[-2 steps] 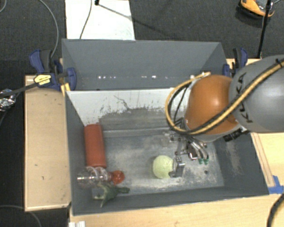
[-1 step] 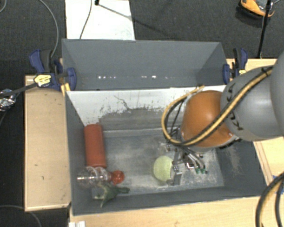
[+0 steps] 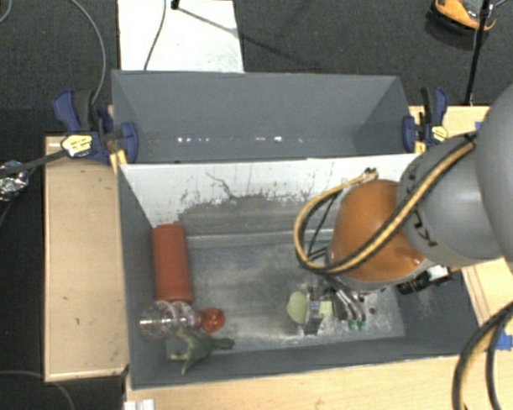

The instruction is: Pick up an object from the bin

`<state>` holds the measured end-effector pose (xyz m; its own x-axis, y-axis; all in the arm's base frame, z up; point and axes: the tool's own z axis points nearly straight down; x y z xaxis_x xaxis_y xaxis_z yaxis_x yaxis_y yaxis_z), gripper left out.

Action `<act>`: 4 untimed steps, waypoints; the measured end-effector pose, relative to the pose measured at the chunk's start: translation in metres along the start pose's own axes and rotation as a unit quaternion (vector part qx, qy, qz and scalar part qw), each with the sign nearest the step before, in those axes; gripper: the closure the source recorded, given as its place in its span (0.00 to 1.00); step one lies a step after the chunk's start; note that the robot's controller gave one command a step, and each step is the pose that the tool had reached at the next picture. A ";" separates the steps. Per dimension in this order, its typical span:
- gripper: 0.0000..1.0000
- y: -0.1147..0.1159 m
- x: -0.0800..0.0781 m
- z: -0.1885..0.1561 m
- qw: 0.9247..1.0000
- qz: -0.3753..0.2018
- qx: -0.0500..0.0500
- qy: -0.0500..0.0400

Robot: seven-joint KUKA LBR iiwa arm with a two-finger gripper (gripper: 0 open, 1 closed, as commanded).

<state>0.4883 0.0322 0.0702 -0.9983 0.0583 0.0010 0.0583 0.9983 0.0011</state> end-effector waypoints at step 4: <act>0.00 0.005 -0.008 -0.108 0.999 -0.047 0.000 -0.004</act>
Offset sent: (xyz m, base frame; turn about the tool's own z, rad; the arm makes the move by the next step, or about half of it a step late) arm 0.0118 0.0045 0.1374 -0.0219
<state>0.4966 0.0369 0.1786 -0.9993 -0.0362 -0.0066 -0.0362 0.9993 0.0018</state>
